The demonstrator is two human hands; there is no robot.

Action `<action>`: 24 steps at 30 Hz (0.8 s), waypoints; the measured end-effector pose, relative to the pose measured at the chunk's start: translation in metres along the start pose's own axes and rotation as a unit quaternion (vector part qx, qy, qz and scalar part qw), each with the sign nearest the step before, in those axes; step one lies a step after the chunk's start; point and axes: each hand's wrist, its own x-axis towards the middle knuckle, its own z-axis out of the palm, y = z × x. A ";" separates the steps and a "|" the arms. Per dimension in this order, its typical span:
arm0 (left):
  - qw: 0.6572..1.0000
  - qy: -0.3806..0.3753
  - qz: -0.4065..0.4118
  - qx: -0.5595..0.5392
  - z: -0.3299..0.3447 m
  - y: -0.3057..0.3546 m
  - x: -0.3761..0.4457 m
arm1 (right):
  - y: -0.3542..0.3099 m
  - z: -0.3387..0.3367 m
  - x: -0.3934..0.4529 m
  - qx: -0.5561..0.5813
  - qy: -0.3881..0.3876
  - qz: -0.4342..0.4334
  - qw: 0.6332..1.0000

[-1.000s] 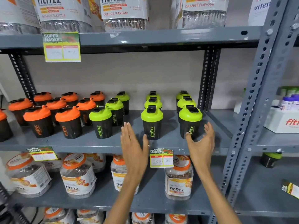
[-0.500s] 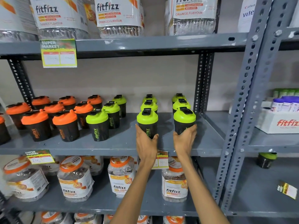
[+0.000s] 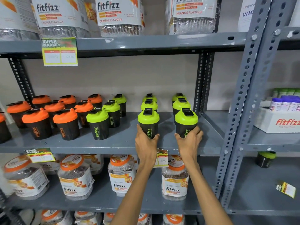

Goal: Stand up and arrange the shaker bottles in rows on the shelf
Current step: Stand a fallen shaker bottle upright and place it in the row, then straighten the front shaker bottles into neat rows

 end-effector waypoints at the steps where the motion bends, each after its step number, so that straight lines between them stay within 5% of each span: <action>1: 1.000 -0.001 0.000 -0.001 0.000 0.000 -0.001 | 0.000 -0.001 0.000 0.001 -0.003 -0.001 1.000; 18: 0.998 -0.043 0.021 -0.028 -0.014 -0.013 -0.013 | 0.003 -0.015 -0.029 0.050 -0.002 -0.048 0.998; 24: 0.991 0.058 0.113 -0.040 -0.077 -0.062 -0.028 | -0.015 0.006 -0.102 0.140 0.056 -0.181 0.972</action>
